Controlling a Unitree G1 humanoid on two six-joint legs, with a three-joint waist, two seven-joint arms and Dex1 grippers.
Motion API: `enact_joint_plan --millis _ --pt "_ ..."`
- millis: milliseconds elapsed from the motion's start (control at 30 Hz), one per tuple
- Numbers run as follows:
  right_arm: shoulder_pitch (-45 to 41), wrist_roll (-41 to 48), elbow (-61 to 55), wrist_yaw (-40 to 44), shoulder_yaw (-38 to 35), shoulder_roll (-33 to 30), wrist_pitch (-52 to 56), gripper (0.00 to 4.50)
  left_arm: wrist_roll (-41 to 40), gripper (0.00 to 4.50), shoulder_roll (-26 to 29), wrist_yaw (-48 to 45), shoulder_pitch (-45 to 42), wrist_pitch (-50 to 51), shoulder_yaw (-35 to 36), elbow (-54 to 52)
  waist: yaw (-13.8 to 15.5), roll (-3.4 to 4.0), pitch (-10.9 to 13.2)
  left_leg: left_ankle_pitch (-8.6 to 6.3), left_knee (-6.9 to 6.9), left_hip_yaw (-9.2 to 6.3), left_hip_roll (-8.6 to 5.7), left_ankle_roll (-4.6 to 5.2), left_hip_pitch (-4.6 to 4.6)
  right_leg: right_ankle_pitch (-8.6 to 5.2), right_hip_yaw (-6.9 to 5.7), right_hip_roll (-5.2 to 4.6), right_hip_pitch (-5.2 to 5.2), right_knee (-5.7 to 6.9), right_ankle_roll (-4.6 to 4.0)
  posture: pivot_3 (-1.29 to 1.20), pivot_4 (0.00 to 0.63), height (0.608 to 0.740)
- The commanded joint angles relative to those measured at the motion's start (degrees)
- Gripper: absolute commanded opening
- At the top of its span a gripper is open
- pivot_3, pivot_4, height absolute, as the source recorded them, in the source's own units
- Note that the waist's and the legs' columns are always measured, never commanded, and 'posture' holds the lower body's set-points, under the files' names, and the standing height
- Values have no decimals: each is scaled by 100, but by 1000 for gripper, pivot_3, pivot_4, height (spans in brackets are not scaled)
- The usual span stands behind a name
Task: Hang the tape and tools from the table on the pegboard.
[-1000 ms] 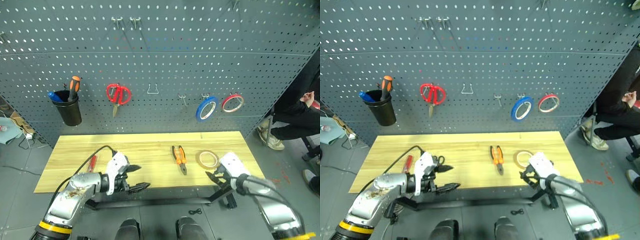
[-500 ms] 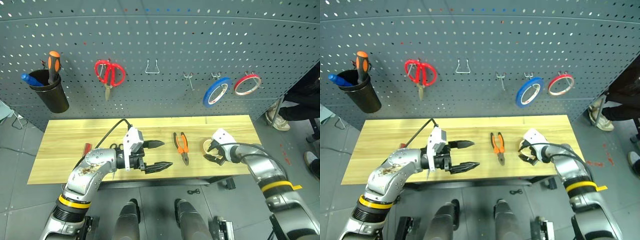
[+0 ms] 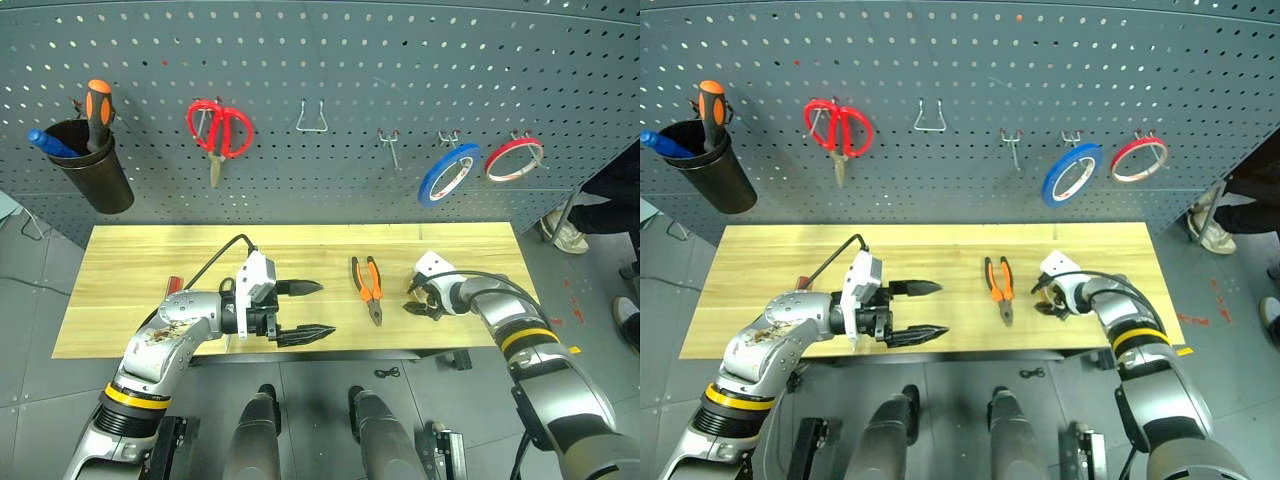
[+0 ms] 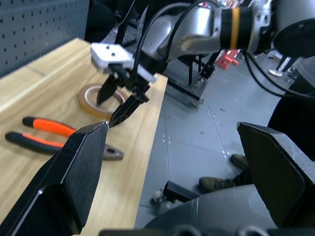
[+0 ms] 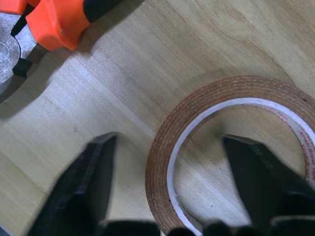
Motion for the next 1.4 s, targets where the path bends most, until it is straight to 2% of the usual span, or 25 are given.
enact_joint_plan --millis 33,200,233,367,433,567,633,733,800,900,1067,1200,1300,1367,1400 --pt "266 -52 46 51 -2 34 92 2003 -206 4500 -27 92 -2 54 96 -322 21 0 0 0 0 0 0 0 0 0 0 0 0 0 0 129 369 740" --pt "443 -65 -315 35 -63 25 126 329 -322 4500 -26 184 -24 119 128 -389 34 -1 -1 0 0 -3 0 -1 0 0 -5 0 2 -2 0 132 351 740" --pt "491 -76 -441 0 -84 6 113 232 -363 4500 -40 220 -29 159 148 -399 35 -1 -1 0 0 -3 0 -1 0 0 -5 0 2 -2 0 132 344 740" --pt "1011 -250 -1675 -80 -46 -268 -146 232 -496 4500 -94 393 27 255 182 -503 53 -1 -1 0 -4 -8 0 -1 -4 -1 -9 0 -2 -2 1 138 322 740" --pt "1475 -298 -2924 -154 -151 -442 -99 232 -650 4500 -126 546 52 386 286 -626 68 2 -2 0 -5 -9 -1 -2 -15 -2 -11 -1 -10 -2 3 143 311 740" --pt "2615 -693 -6086 -865 -594 -493 221 232 -1564 4500 -201 1308 -25 1075 1055 -890 49 6 -3 1 -2 -23 -1 -4 -56 -1 -22 0 -45 9 3 139 293 740" --pt "2833 -969 -6751 -1203 -654 -455 227 232 -1972 4500 -237 1645 -73 1354 1350 -944 48 7 -4 6 2 -35 -1 -12 -61 -1 -30 1 -50 16 3 135 284 740" --pt "2731 -1617 -7428 -1854 -530 -346 -127 232 -3121 4500 -252 2403 -350 1843 2025 -971 66 5 -5 16 16 -44 -6 -30 -59 -1 -38 -1 -45 30 4 136 276 740" --pt "2416 -1935 -7449 -2204 -384 -249 -459 232 -3828 4500 -235 2864 -598 2049 2336 -904 69 3 -6 34 17 -57 -8 -59 -63 0 -46 -1 -47 39 3 137 274 740" --pt "1923 -2122 -7124 -2488 -297 -95 -766 232 -4336 4500 -223 3264 -808 2135 2510 -823 68 1 -8 48 16 -68 -11 -75 -65 10 -55 -1 -44 42 1 142 267 740" --pt "1414 -2188 -6328 -2657 -320 3 -902 232 -4429 4500 -91 3368 -958 2095 2494 -697 111 -3 -10 51 12 -90 -10 -76 -69 7 -83 -1 -36 41 -11 150 263 740" --pt "1163 -2040 -5852 -2628 -360 37 -981 232 -4410 4500 -35 3314 -943 2053 2419 -654 162 -3 -10 51 11 -103 -10 -76 -84 32 -102 -2 -41 37 -57 151 259 740" --pt "1119 -1781 -5615 -2490 -468 170 -691 232 -4387 4500 -3 3229 -898 2072 2357 -660 185 -4 -11 51 11 -109 -9 -76 -85 33 -112 -3 -39 36 -60 151 259 740" --pt "1112 -1663 -5548 -2435 -532 205 -646 1259 -4432 4500 -3 3243 -950 2064 2357 -630 191 -4 -11 52 10 -113 -9 -77 -86 34 -116 -2 -39 37 -61 151 259 740" --pt "1110 -1643 -5542 -2432 -539 204 -647 1600 -4456 4500 3 3246 -971 2061 2364 -617 191 -3 -11 53 11 -114 -9 -78 -87 34 -117 -3 -39 37 -62 143 263 740"
